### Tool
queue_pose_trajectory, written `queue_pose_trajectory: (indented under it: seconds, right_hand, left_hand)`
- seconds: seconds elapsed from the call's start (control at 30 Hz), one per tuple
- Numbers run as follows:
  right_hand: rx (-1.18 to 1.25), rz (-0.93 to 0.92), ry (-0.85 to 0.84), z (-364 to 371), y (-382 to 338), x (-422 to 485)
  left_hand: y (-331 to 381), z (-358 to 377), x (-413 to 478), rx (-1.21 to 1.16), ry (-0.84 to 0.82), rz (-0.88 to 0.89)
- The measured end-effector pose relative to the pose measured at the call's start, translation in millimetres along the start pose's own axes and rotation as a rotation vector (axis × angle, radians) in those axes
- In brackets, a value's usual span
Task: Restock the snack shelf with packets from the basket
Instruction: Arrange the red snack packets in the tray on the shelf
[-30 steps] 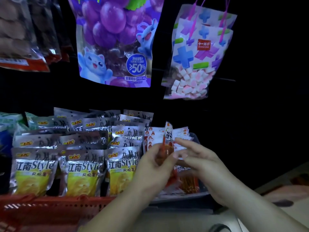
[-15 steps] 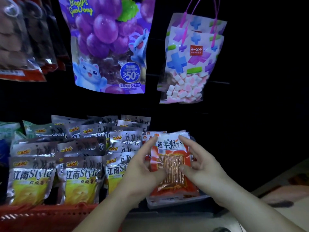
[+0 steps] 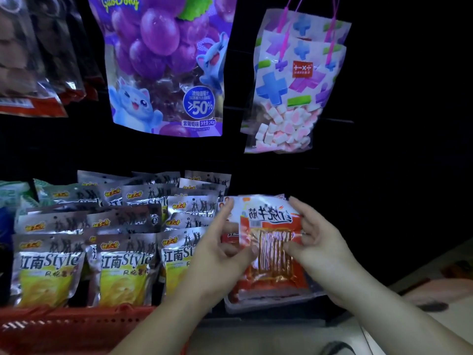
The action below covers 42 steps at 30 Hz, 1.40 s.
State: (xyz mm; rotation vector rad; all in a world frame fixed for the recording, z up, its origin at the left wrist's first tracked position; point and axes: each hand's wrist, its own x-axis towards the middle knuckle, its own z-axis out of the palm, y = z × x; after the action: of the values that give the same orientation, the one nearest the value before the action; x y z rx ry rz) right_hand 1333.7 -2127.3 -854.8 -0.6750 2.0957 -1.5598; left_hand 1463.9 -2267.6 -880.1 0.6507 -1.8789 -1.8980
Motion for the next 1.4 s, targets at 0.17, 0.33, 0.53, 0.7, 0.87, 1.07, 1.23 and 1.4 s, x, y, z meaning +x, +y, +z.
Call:
queue_pose_trajectory:
  seconds: [0.17, 0.33, 0.53, 0.7, 0.87, 1.07, 1.23, 1.4]
  right_hand:
    - [0.034, -0.022, 0.083, -5, 2, 4]
    - [0.016, 0.069, -0.197, -10, 2, -2]
    - [0.054, 0.097, -0.096, -11, 1, -1]
    - [-0.030, 0.014, -0.163, 3, -1, -9]
    - [0.015, -0.028, -0.403, 10, -8, -17]
    - [-0.136, -0.083, 0.041, -2, -5, -5]
    - [0.015, -0.068, 0.035, -2, 4, 0]
    - [-0.174, -0.208, 0.079, 1, -6, 10]
  left_hand:
    - [-8, 16, -9, -0.106, -0.123, -0.122]
    - [-14, 7, 0, -0.156, -0.057, -0.107]
    - [-2, -7, 5, 0.016, -0.069, -0.069]
    - [8, 9, 3, 0.122, 0.035, 0.071]
    - [5, 20, 1, -0.110, 0.055, -0.022]
    - [2, 2, 0, -0.221, -0.110, -0.071]
    - [-9, 0, 7, -0.156, -0.099, -0.075]
    - [-11, -1, 26, 0.061, 0.077, -0.056]
